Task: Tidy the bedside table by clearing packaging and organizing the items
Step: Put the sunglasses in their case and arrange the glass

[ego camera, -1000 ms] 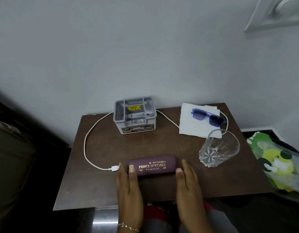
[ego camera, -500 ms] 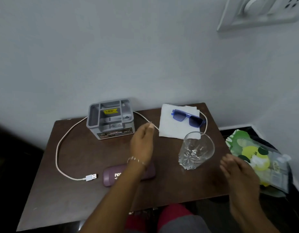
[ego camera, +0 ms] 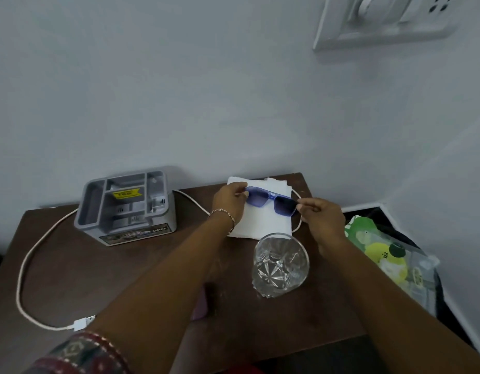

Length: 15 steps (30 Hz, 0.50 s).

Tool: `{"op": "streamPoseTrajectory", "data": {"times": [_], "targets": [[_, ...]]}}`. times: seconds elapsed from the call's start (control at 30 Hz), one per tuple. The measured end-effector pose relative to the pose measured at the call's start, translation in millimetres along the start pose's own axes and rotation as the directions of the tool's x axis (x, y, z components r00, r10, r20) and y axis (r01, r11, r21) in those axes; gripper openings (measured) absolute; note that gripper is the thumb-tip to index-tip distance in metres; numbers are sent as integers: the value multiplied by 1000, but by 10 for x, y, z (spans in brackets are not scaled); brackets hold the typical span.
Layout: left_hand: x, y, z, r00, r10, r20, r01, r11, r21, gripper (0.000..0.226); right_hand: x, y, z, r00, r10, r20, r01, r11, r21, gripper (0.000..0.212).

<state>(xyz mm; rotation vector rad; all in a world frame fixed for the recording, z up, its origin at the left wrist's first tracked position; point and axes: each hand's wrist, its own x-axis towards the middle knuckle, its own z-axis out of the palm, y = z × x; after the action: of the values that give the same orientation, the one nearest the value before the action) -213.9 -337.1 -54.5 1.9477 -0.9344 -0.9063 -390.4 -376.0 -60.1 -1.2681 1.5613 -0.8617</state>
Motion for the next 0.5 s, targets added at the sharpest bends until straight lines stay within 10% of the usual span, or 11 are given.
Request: {"op": "streamPoseTrajectory", "data": {"times": [0.5], "targets": [[-887,625,-1160,968,79,-237,-224,692,-686,18,-746,-1536,-222,918,-324,230,236,910,340,10]]}}
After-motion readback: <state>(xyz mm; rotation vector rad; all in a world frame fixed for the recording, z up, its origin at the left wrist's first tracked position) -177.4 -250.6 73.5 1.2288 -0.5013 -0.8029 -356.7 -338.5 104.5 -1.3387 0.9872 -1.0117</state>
